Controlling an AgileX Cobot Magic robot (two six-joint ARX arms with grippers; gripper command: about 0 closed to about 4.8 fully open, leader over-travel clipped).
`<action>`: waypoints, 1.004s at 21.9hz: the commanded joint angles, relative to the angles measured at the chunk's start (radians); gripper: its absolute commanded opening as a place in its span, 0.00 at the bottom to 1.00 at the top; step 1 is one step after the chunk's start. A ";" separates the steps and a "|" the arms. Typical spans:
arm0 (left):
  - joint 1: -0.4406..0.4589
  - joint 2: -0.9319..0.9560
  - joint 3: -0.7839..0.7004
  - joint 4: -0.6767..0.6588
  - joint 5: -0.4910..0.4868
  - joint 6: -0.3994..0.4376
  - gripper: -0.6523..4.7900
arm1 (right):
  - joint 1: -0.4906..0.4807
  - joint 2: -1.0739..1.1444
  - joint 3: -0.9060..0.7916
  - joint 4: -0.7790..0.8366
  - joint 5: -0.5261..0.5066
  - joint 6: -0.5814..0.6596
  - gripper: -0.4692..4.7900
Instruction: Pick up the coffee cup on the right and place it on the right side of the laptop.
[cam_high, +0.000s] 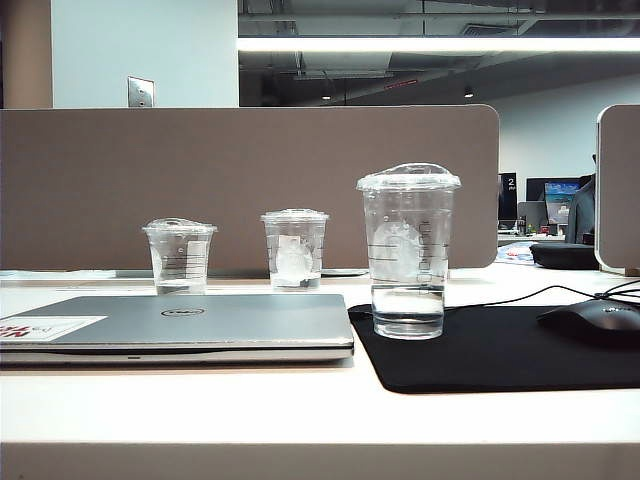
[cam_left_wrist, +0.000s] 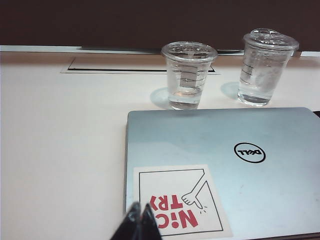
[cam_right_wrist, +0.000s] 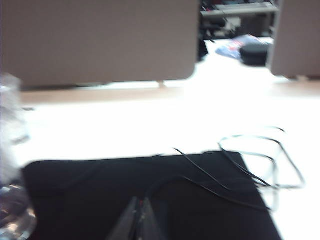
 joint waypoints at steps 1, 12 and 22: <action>0.001 0.000 0.003 0.009 0.004 0.002 0.11 | -0.124 -0.129 0.002 -0.183 -0.052 0.002 0.08; 0.001 0.000 0.003 0.009 0.004 0.002 0.11 | -0.220 -0.553 -0.002 -0.416 -0.138 -0.035 0.08; 0.001 0.000 0.003 0.009 0.004 0.002 0.11 | -0.211 -0.701 -0.030 -0.561 -0.187 -0.056 0.08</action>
